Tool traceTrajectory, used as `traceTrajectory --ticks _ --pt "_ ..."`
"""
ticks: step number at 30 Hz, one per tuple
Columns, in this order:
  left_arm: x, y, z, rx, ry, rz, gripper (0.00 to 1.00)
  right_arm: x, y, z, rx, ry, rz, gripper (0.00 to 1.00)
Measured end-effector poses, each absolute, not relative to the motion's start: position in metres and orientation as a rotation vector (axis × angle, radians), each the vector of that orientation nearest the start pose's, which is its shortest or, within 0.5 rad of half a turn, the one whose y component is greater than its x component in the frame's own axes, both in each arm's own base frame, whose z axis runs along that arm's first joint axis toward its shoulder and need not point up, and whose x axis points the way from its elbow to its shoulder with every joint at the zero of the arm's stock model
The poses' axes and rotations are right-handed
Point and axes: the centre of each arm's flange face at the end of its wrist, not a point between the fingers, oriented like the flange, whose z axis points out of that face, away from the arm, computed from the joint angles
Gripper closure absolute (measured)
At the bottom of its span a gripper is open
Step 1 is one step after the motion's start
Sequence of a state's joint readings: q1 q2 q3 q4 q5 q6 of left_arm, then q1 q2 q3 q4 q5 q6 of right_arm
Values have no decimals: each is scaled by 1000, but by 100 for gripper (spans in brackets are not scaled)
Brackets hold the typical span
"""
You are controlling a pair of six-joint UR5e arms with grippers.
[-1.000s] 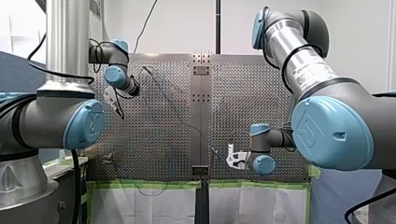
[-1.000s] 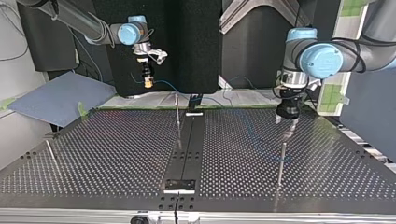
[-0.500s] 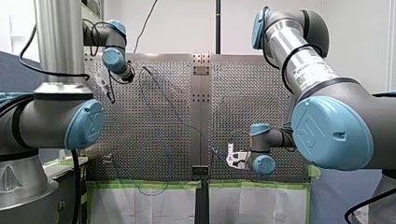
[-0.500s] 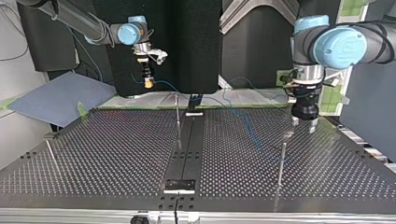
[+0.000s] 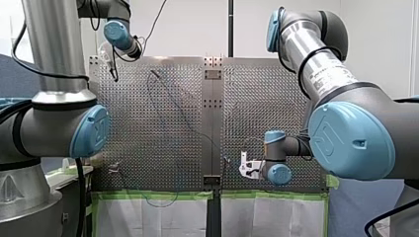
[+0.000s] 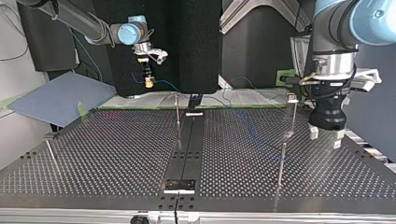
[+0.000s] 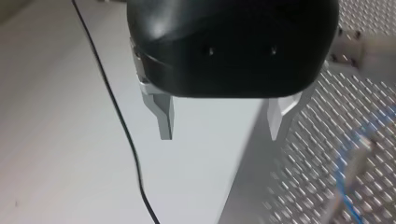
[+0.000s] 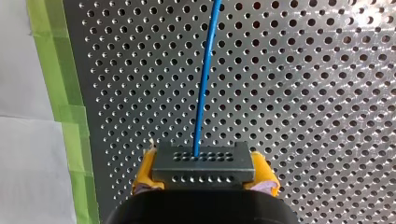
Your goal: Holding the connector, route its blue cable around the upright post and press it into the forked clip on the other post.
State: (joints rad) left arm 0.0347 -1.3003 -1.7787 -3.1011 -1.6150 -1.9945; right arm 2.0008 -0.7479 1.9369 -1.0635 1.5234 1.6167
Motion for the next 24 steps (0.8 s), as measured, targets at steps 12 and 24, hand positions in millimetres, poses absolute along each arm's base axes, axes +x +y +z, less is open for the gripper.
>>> traceTrajectory --ticks 12,24 --pt "384 -137 545 -248 1459 -313 0 352 -437 -24 1651 -1067 1502 100" --pt "391 -148 537 -248 1575 -236 0 353 -436 -24 1651 -1068 1505 100"
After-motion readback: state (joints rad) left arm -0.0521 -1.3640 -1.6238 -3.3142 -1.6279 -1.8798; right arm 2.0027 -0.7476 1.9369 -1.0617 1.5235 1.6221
